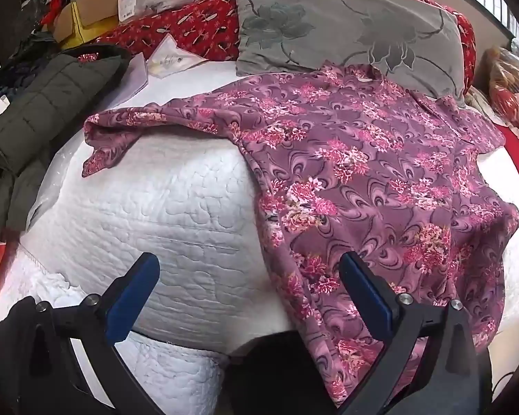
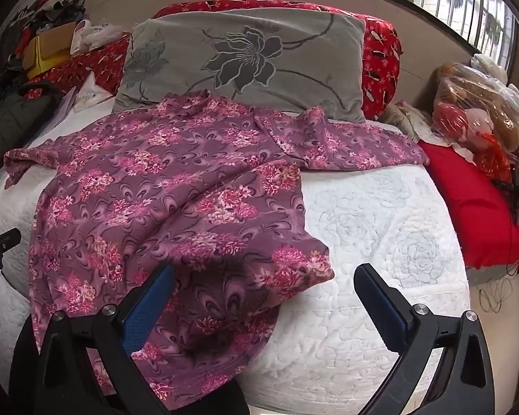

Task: Fold small clothes
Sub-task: 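Move both grippers open toward the mauve floral shirt on the bed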

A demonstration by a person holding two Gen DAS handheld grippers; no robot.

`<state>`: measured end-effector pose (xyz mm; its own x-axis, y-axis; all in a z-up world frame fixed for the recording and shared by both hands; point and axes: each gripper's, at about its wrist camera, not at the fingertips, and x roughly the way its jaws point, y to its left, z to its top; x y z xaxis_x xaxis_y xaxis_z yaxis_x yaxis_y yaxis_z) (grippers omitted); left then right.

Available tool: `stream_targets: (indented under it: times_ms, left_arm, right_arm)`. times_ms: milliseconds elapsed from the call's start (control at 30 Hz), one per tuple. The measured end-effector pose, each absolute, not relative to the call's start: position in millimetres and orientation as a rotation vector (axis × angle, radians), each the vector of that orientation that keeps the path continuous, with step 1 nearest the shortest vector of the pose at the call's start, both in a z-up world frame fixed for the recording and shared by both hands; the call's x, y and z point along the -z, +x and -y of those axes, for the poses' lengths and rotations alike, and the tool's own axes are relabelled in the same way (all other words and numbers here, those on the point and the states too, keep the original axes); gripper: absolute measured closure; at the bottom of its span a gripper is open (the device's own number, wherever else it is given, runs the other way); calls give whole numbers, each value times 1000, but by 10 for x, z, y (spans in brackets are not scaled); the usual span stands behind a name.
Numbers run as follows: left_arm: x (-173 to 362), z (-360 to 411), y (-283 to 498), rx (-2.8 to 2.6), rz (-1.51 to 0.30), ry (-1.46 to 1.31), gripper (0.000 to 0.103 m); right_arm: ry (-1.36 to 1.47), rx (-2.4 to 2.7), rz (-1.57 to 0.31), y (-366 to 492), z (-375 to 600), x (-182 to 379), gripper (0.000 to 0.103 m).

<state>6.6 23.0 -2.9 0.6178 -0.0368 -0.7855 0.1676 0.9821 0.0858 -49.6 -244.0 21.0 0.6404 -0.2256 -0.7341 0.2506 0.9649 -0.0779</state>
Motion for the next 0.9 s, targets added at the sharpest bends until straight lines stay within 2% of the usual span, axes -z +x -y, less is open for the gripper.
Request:
stream_targets:
  times_ms: [900]
  left_arm:
    - [-105,-167,-105,149,-940,162,0]
  right_arm:
    - [51,296,-801,-827,2737,-204,0]
